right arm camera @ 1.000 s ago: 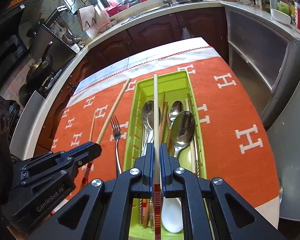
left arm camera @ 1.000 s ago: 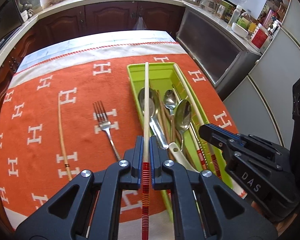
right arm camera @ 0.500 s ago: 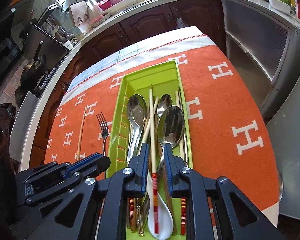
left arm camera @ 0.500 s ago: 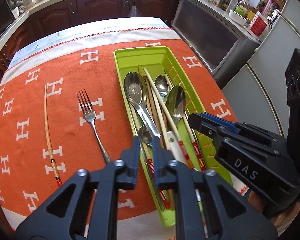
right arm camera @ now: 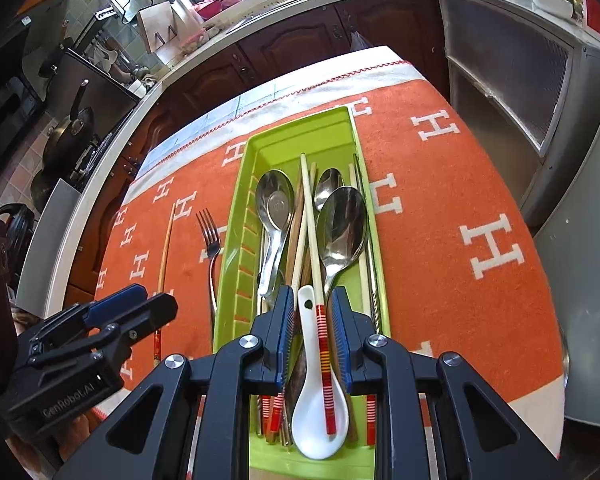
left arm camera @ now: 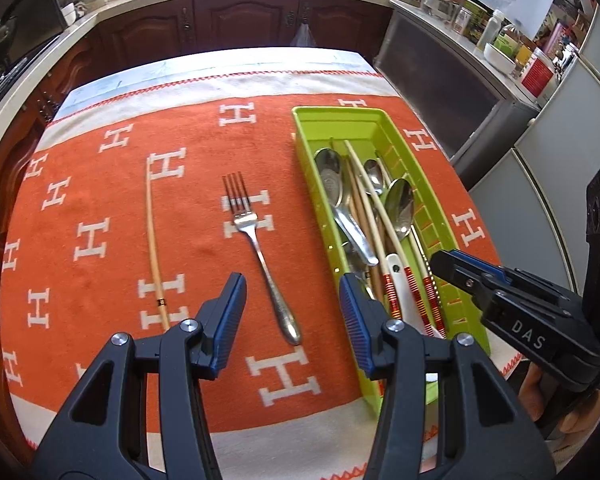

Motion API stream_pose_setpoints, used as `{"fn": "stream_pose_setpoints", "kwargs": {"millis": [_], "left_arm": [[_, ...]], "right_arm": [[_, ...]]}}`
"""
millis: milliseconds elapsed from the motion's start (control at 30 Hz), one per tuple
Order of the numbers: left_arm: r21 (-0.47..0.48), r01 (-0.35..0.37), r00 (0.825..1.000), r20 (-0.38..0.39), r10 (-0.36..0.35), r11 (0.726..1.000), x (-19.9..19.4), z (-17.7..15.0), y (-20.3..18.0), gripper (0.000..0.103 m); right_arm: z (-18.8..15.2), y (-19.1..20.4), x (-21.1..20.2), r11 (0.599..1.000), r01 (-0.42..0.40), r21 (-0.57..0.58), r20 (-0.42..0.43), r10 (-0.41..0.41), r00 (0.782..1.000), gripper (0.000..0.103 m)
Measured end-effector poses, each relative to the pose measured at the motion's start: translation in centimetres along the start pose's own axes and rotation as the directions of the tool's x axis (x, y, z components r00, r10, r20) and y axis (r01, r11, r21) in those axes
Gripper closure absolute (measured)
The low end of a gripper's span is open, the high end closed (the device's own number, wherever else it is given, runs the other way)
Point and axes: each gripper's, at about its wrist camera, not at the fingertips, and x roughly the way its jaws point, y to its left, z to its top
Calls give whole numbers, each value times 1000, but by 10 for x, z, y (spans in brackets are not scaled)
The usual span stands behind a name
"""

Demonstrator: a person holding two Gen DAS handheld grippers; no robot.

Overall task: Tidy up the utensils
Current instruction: 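Move both open tools back over the last chopstick and the fork, then grasp the last wooden chopstick with the right tool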

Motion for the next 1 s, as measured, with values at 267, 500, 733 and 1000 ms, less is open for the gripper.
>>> {"fn": "stream_pose_setpoints", "kwargs": {"millis": [267, 500, 733, 1000], "left_arm": [[-53, -42, 999, 11, 42, 998, -15, -15, 32, 55], [-95, -67, 996, 45, 71, 993, -32, -25, 57, 55], [-138, -75, 996, 44, 82, 988, -37, -33, 82, 54], [-193, -77, 996, 31, 84, 978, -29, -37, 114, 54]], "right_arm": [[-16, 19, -17, 999, -21, -33, 9, 21, 1000, 84], [-22, 48, -28, 996, -13, -89, 27, 15, 1000, 65], [-22, 81, -33, 985, -12, -173, 28, 18, 999, 65], [-19, 121, -17, 963, 43, -266, 27, -38, 999, 63]]}}
